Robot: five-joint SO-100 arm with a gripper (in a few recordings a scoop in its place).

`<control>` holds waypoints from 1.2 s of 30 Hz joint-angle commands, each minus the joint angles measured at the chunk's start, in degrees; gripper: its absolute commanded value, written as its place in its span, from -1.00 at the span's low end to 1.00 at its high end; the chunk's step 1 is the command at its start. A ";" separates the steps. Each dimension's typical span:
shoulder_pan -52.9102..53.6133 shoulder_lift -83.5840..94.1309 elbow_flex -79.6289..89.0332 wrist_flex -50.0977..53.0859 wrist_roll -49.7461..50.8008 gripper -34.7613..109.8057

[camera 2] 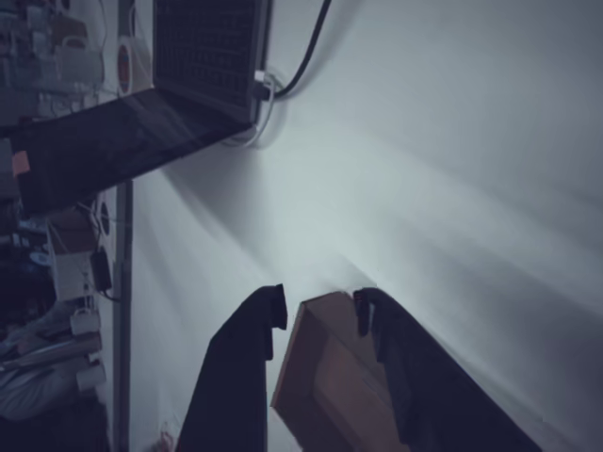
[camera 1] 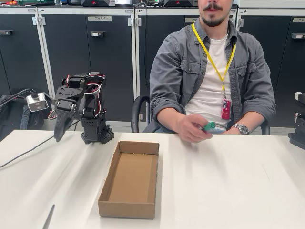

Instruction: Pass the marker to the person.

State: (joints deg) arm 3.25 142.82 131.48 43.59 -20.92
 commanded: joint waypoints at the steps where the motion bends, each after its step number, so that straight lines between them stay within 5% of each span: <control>1: -6.33 -0.44 -4.48 -2.02 0.26 -0.27; 20: -16.26 0.97 -4.13 -5.62 -0.53 -0.23; 36: -32.61 -1.67 -19.07 5.45 -4.83 -0.19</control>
State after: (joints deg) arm -26.63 141.33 117.86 48.87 -24.08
